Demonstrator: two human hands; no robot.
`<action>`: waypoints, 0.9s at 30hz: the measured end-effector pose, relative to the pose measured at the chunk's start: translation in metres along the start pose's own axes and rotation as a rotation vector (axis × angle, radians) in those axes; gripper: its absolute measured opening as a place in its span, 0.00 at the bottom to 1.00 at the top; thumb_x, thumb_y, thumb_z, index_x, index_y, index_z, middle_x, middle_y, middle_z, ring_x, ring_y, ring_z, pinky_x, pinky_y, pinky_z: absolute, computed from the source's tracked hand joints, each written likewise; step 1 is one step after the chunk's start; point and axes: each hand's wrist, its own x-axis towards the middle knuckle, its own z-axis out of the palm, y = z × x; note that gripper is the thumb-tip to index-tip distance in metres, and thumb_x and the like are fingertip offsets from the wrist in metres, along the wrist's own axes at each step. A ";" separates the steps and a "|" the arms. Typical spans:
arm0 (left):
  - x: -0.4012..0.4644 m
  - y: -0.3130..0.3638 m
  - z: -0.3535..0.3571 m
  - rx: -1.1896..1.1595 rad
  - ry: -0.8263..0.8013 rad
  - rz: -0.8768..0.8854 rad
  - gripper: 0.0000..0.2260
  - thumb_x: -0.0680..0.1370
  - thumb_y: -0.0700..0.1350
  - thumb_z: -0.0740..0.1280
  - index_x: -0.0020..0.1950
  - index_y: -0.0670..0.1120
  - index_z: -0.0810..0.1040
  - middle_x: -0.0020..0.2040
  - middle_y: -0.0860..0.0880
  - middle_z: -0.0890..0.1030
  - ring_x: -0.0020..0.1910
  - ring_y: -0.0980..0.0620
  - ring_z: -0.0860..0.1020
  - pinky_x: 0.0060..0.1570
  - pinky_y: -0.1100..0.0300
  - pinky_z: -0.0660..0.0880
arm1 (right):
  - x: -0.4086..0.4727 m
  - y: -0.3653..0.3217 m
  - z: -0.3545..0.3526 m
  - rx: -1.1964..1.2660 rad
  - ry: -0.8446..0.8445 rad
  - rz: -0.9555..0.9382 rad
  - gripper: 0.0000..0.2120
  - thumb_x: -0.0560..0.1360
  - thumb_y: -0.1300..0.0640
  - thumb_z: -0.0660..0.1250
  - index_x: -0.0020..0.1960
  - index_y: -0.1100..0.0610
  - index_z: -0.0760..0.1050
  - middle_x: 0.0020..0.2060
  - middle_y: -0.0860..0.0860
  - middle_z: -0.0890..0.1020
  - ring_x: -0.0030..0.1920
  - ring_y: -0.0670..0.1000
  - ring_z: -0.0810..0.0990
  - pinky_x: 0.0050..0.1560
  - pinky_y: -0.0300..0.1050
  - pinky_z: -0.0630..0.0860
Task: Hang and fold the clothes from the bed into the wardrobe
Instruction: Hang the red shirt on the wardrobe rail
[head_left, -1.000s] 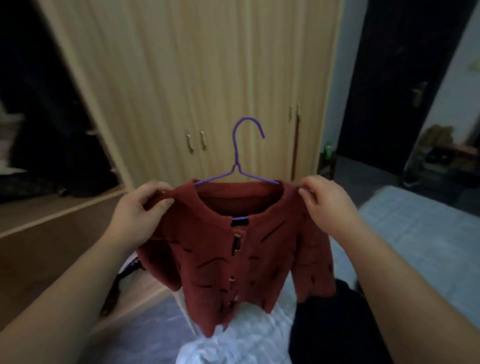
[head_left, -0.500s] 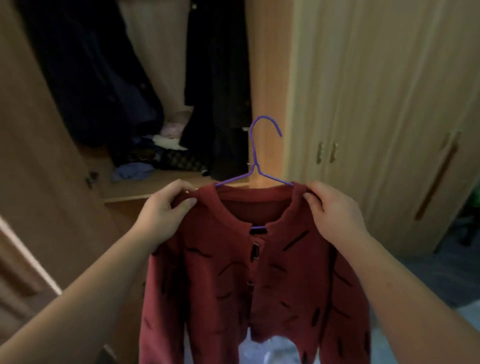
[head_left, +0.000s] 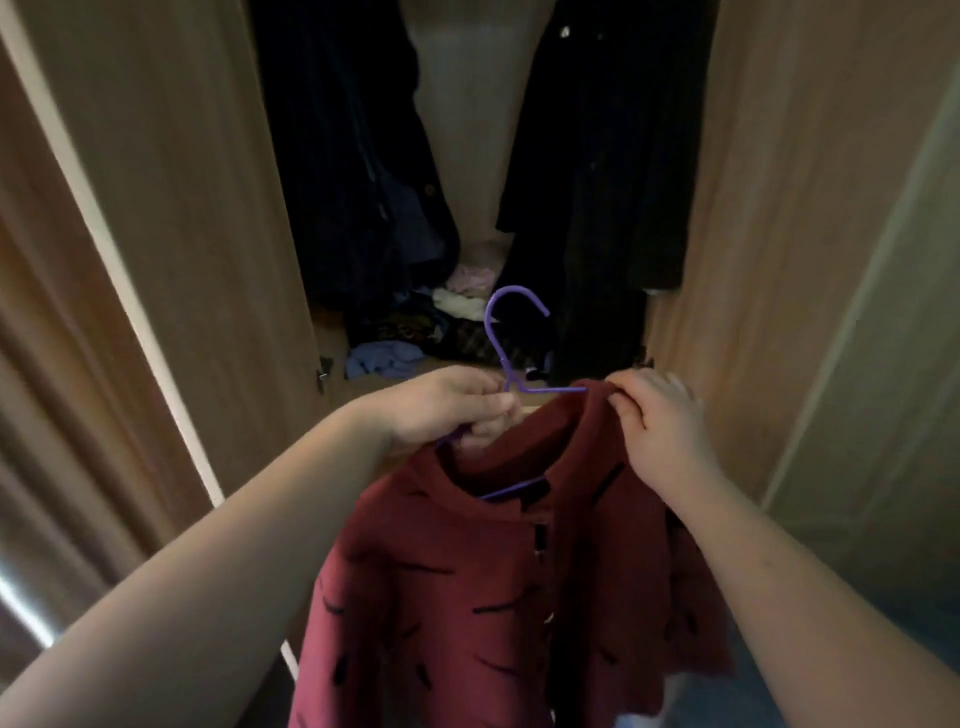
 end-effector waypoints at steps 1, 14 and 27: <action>0.004 -0.008 -0.003 -0.089 0.015 0.018 0.12 0.82 0.45 0.59 0.49 0.35 0.72 0.30 0.50 0.66 0.26 0.55 0.63 0.27 0.64 0.63 | 0.004 -0.004 0.009 -0.010 0.014 0.019 0.12 0.78 0.50 0.60 0.56 0.49 0.79 0.50 0.47 0.80 0.53 0.55 0.75 0.57 0.54 0.70; 0.111 -0.043 -0.035 -0.579 0.535 -0.055 0.09 0.82 0.36 0.55 0.45 0.42 0.71 0.31 0.49 0.71 0.27 0.55 0.68 0.28 0.61 0.66 | 0.007 -0.080 0.068 0.326 -0.526 0.310 0.27 0.67 0.24 0.50 0.47 0.45 0.70 0.36 0.48 0.82 0.38 0.51 0.83 0.44 0.54 0.80; 0.258 -0.001 -0.088 -0.643 0.579 0.081 0.09 0.78 0.28 0.60 0.45 0.41 0.70 0.57 0.37 0.71 0.50 0.46 0.77 0.53 0.55 0.73 | 0.178 0.011 0.082 0.007 -0.412 0.069 0.21 0.79 0.53 0.54 0.70 0.55 0.61 0.49 0.52 0.81 0.48 0.56 0.81 0.41 0.49 0.72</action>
